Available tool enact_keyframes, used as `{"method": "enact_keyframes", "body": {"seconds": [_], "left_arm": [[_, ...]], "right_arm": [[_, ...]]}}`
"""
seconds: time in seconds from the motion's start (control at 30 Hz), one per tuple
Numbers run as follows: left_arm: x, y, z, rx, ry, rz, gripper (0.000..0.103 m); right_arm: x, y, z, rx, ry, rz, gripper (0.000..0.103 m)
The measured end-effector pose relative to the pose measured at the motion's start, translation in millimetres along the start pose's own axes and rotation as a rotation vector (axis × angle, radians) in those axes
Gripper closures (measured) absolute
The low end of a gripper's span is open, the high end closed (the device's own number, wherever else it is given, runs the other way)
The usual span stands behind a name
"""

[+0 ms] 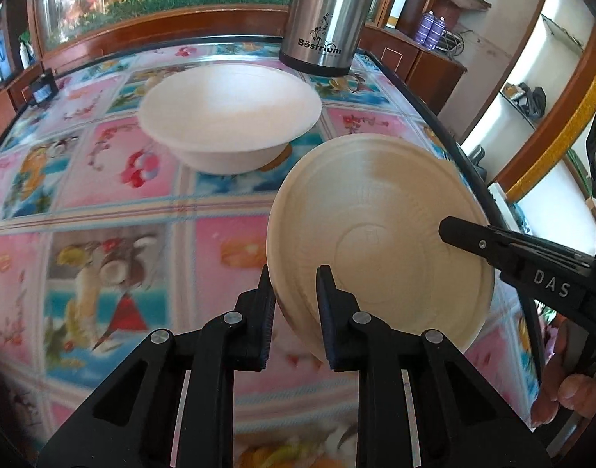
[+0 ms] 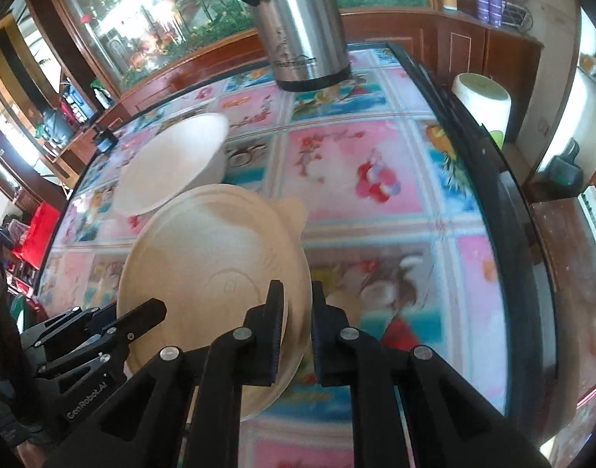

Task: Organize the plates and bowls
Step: 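Lift the beige paper plate with both grippers and carry it over the green basin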

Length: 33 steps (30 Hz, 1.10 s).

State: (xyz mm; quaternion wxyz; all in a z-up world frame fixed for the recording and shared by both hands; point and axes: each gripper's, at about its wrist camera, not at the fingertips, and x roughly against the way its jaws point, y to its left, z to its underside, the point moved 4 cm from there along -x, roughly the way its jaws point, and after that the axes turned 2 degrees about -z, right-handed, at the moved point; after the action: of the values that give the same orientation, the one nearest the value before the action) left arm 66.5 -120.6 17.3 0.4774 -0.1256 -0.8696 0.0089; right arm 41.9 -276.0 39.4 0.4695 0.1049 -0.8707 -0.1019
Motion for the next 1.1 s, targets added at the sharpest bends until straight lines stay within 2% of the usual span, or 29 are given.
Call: {"method": "enact_keyframes", "body": {"seconds": [0.27,0.57,0.73,1.1], "left_arm": [[35,28,29,-0.007,-0.038,-0.04,0.083],[64,62,59,-0.004,-0.064,-0.082,0.083],[79,79,74,-0.004,-0.075,-0.102,0.083],[108,116,87,0.033,-0.11,-0.135,0.083]], "right_arm": [[15,37,31,0.015,-0.03,-0.022,0.088],[15,81,61,0.039,-0.011,-0.054,0.088],[18,100,68,0.05,-0.016,-0.064,0.088],[18,149,74,0.118,-0.02,-0.08,0.088]]}}
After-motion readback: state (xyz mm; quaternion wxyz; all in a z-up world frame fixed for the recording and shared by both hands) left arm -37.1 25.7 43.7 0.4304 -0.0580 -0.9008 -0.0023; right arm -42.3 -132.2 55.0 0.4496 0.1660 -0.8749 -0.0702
